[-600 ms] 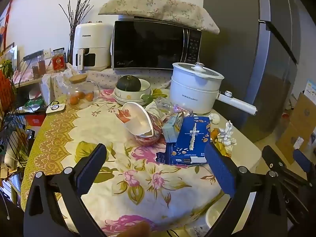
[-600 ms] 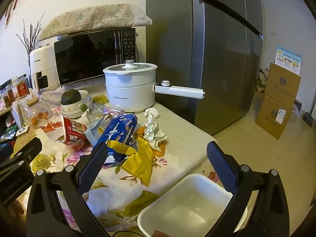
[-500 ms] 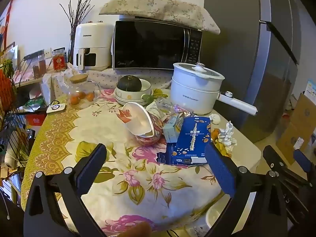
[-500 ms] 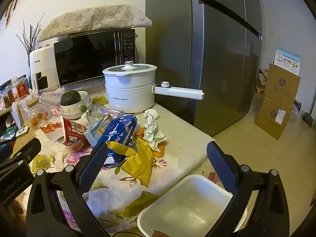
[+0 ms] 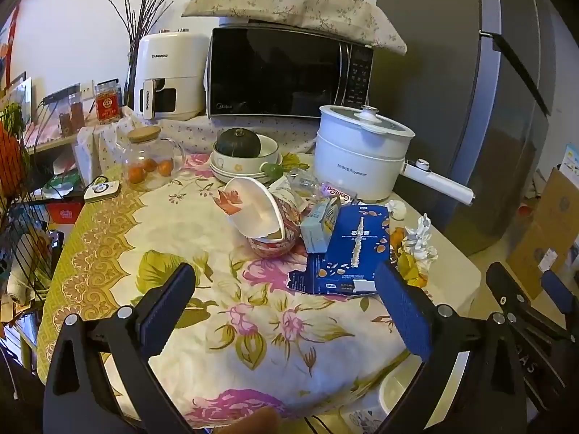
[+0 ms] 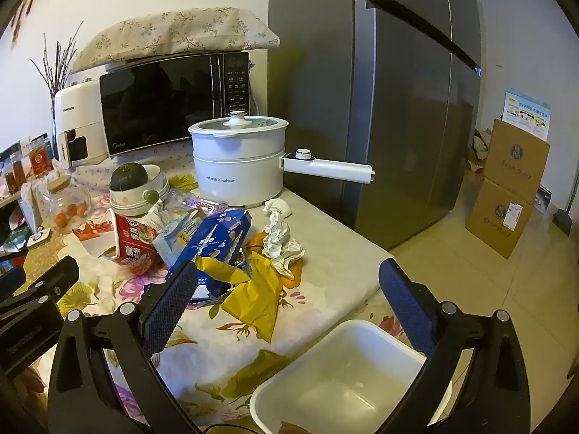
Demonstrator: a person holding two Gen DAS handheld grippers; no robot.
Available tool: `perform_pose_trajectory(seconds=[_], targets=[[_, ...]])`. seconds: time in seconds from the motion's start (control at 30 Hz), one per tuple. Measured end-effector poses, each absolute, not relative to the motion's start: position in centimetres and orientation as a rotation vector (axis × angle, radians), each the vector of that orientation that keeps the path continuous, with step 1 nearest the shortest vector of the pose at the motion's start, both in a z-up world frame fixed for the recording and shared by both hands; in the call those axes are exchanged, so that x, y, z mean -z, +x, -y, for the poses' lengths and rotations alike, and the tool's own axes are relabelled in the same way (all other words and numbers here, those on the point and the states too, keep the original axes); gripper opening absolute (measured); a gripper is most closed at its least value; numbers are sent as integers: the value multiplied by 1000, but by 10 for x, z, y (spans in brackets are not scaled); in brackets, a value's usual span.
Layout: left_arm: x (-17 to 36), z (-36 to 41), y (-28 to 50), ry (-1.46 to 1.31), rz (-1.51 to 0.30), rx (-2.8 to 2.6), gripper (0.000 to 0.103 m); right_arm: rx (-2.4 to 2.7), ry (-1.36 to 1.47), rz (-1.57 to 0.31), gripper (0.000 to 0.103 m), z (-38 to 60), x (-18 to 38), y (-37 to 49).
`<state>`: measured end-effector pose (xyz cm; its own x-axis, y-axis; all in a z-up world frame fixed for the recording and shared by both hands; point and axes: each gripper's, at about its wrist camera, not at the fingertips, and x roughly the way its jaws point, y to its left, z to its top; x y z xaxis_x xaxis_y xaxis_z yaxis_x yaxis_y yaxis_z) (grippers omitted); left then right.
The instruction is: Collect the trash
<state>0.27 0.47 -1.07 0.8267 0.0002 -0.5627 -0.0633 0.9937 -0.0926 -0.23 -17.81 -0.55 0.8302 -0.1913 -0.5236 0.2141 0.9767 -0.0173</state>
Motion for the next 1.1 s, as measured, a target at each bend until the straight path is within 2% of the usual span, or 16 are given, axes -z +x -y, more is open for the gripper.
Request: perform_pose_trajectory(seconds=[1.1], targets=[[18,-7,5,-112,-620,-41,96,214,42,-560,96,177,7,-1]])
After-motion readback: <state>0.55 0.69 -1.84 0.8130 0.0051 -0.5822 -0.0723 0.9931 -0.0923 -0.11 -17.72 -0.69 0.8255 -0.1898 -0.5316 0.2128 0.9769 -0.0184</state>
